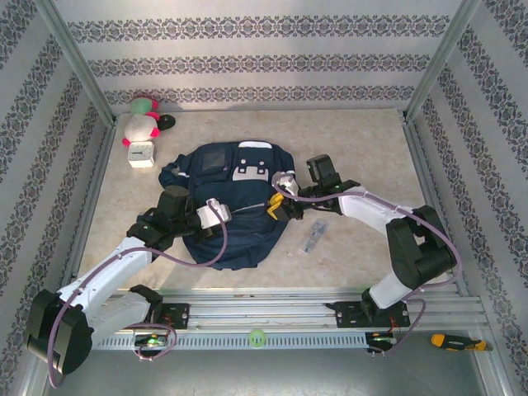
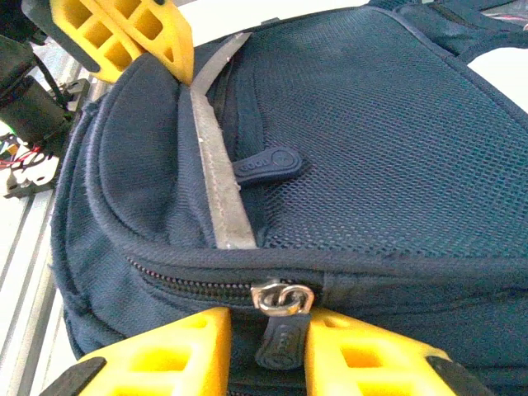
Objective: Pack the student bag
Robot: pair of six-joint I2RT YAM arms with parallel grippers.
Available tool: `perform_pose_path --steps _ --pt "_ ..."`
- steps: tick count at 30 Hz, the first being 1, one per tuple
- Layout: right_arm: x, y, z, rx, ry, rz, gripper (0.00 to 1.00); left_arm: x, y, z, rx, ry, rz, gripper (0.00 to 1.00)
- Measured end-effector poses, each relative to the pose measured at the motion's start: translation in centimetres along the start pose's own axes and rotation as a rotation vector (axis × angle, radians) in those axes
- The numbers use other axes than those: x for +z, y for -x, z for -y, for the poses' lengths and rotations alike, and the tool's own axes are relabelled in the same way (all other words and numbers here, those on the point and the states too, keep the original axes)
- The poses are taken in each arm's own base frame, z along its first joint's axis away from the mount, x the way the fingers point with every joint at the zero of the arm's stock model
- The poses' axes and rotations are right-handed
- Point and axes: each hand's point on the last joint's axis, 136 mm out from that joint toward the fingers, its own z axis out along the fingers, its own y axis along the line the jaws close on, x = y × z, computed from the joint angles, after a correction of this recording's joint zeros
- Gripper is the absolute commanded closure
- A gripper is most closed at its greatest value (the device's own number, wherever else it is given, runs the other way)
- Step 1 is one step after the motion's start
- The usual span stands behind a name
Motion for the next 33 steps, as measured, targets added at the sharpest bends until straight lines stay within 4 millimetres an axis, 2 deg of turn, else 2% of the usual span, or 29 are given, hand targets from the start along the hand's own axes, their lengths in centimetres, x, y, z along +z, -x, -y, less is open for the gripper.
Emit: perform_pose_path --steps 5,9,10,12,14,21,28,33 --pt "-0.4 0.0 -0.5 0.014 -0.004 0.004 0.84 0.0 0.0 0.0 0.0 0.0 0.001 1.0" --pt "-0.5 0.0 -0.5 0.034 0.0 0.008 0.84 0.0 0.0 0.0 0.001 0.001 0.002 1.0" --pt "-0.5 0.0 -0.5 0.038 0.0 0.008 0.83 0.0 0.0 0.0 0.001 0.001 0.002 1.0" --pt "-0.4 -0.1 -0.5 0.045 0.007 0.009 0.73 0.0 0.0 0.0 0.001 0.001 0.002 1.0" --pt "-0.2 -0.2 -0.5 0.054 0.022 0.013 0.71 0.0 0.1 -0.1 0.002 0.003 0.005 1.0" --pt "0.2 -0.1 -0.1 0.092 0.037 0.013 0.99 0.0 0.1 -0.2 -0.004 0.01 0.001 1.0" --pt "-0.4 -0.2 0.4 0.096 -0.044 0.004 1.0 0.0 0.1 -0.5 0.0 0.027 0.0 1.0" --pt "-0.5 -0.4 1.9 0.116 -0.152 -0.022 1.0 0.0 0.3 -0.9 0.006 0.044 0.008 1.0"
